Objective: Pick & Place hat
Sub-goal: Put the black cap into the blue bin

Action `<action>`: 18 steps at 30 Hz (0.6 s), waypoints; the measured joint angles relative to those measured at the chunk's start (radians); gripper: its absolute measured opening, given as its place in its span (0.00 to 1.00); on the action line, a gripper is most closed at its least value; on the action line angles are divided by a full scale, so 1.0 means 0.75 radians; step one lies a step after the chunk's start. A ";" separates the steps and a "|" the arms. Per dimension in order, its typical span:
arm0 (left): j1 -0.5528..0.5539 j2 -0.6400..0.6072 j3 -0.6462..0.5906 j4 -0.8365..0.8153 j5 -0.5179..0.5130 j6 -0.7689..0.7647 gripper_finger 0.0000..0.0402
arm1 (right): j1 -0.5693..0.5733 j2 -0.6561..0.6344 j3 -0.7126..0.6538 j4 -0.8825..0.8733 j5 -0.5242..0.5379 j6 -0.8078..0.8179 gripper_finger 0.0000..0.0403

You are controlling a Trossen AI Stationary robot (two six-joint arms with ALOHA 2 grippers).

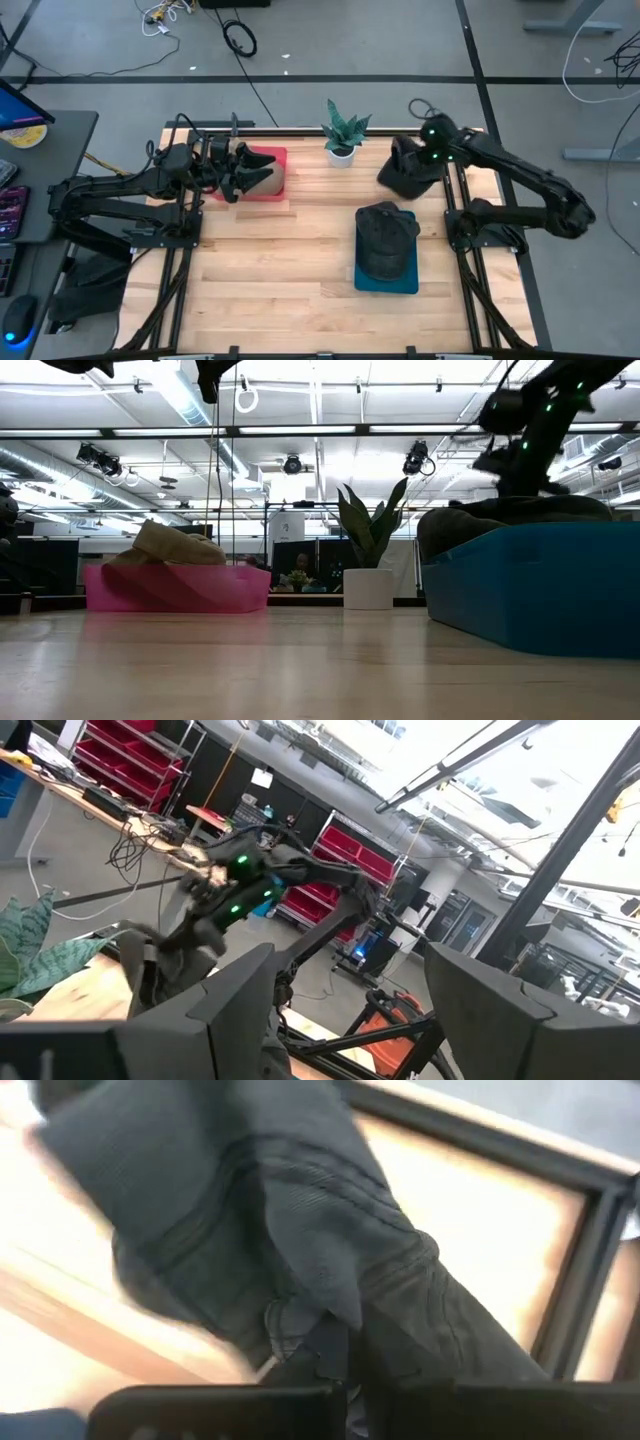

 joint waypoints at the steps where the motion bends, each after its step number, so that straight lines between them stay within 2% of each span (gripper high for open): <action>1: 0.000 -0.001 0.000 0.001 -0.006 0.001 0.65 | 0.000 -0.031 0.021 -0.013 0.000 0.002 0.01; 6: 0.000 -0.001 0.000 0.003 -0.029 0.003 0.65 | 0.000 -0.142 0.159 -0.009 -0.026 0.026 0.01; 11: 0.000 -0.001 0.000 0.003 -0.033 0.003 0.65 | -0.001 -0.167 0.330 0.007 -0.125 0.020 0.01; 18: 0.000 -0.001 0.000 0.004 -0.072 0.016 0.65 | -0.001 -0.167 0.560 0.064 -0.397 -0.087 0.00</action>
